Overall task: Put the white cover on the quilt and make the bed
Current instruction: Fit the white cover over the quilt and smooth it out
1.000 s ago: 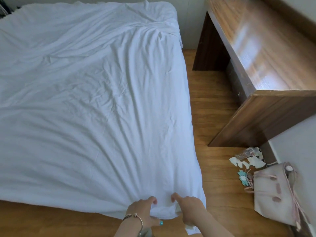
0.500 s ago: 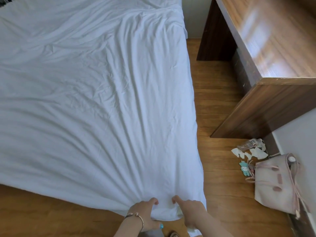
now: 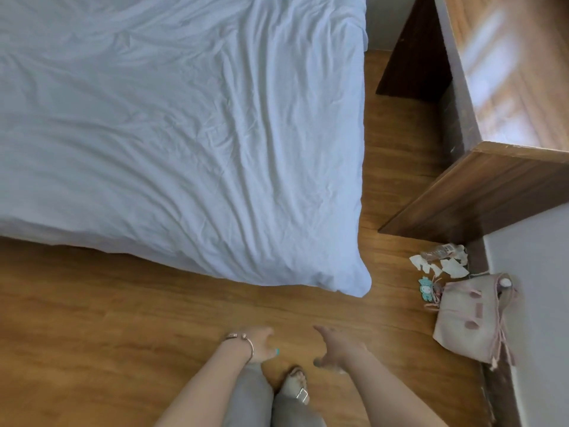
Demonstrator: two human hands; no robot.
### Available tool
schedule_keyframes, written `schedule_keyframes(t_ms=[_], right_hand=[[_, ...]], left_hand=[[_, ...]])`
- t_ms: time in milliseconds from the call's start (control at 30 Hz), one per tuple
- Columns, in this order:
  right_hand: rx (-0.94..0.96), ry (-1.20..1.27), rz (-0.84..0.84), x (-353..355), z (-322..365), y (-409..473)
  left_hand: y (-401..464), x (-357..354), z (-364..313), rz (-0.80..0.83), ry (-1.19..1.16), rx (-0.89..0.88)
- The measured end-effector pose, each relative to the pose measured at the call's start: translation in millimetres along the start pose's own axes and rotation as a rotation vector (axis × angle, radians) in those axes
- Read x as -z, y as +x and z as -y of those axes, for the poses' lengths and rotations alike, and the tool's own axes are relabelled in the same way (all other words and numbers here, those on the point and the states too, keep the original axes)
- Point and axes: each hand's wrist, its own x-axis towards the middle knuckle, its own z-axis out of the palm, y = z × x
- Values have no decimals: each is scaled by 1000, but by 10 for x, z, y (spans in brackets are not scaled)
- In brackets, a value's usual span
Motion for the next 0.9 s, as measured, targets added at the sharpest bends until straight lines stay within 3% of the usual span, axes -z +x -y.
schedule_keyframes(t_ms=[300,467,700,900], right_hand=[[-49,111,94,154,983,139],[113,156,-70,458,2425,384],[192,93,-558,1046,4320,1019],[146,-247,-509,1171,5058,1757]], left_hand=[[-266,376,988,-28,-50,40],[-460,1016,2091,-283,-60,-15],[-363,1916,3804,-720,-3,52],[82,2543,4619,-632,344,19]])
